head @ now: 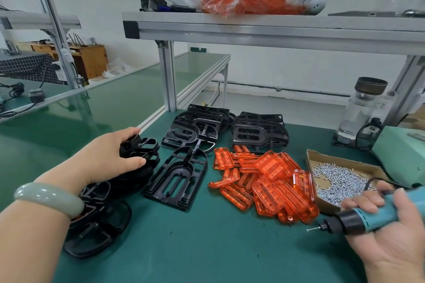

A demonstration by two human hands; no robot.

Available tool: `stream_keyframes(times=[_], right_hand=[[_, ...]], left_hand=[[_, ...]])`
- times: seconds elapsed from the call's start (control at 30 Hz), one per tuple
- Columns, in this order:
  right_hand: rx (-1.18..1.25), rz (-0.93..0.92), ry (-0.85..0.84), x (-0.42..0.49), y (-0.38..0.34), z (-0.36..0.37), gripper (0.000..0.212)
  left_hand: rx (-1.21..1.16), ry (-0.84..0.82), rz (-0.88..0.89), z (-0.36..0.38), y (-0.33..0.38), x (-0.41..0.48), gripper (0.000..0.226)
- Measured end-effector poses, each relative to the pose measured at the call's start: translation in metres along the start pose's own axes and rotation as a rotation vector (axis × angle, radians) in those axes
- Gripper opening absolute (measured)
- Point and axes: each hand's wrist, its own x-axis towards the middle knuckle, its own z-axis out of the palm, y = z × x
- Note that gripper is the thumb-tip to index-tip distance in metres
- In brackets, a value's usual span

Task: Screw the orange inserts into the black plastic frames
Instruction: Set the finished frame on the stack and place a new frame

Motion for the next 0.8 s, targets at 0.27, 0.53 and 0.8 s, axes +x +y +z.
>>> stream_keyframes(times=[0.27,0.53,0.8], right_hand=[[-0.005,0.018,-0.026,0.001,-0.001,-0.001,0.035],[-0.054,-0.007,0.033,0.004,0.0,-0.002,0.013],[-0.058,0.002,0.042,0.005,0.0,-0.004,0.012]], left_hand=[[0.117,0.097,0.018,0.006,0.017,-0.006,0.058],[0.05,0.228,0.029,0.017,0.025,-0.019,0.048],[-0.002,0.261,-0.059,0.016,0.024,-0.022,0.049]])
